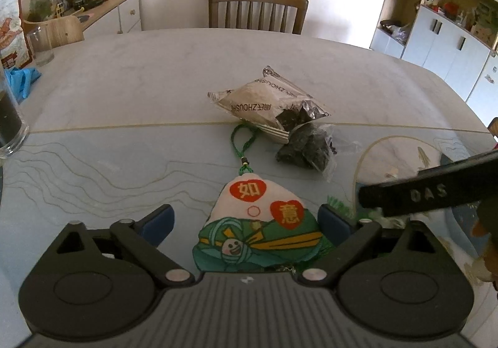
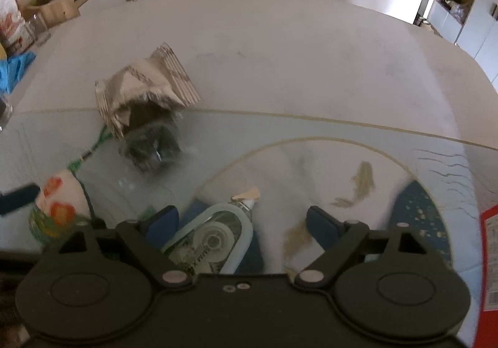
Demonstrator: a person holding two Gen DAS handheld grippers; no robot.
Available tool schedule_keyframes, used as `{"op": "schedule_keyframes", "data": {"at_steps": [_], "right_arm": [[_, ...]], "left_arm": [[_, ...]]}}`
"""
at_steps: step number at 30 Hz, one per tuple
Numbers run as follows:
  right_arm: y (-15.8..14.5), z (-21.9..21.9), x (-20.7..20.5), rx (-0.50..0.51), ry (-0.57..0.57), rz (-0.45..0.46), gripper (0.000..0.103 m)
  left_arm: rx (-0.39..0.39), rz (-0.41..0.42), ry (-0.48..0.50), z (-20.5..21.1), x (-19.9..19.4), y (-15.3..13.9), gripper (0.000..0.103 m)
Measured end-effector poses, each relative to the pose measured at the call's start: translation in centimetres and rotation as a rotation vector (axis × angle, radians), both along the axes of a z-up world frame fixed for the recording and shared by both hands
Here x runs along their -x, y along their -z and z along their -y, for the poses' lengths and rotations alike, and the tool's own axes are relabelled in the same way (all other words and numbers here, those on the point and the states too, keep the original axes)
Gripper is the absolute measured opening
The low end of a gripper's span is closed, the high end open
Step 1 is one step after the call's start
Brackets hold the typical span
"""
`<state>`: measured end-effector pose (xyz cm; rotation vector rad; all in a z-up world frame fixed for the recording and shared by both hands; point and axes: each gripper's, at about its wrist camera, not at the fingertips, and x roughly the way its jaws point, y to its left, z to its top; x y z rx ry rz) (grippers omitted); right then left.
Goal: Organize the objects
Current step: 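Grasp the green lucky charm pouch with the left gripper while the right grasps the white tape dispenser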
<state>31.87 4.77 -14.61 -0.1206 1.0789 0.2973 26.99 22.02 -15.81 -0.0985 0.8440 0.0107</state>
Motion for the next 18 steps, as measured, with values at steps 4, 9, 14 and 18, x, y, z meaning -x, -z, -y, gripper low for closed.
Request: {"op": "schedule_keyframes", "data": {"at_steps": [4,9,14,18], "right_arm": [[0.1,1.3,0.7,0.01,-0.012,-0.007,0.089],[0.0,2.8,2.3,0.026,-0.031,-0.015,0.088],[0.2,3.0,4.0,0.044,-0.037,-0.012,0.088],[0.0,2.9,5.2,0.037,-0.078,0.003,0.081]], "left_arm": [[0.009,-0.004,0.012,-0.1,0.1,0.0,0.093],[-0.005,0.001,0.016,0.1,0.0,-0.1,0.093],[-0.021,0.004,0.012,0.4,-0.1,-0.1,0.092],[-0.022,0.006,0.018,0.6,-0.1,-0.2,0.076]]}}
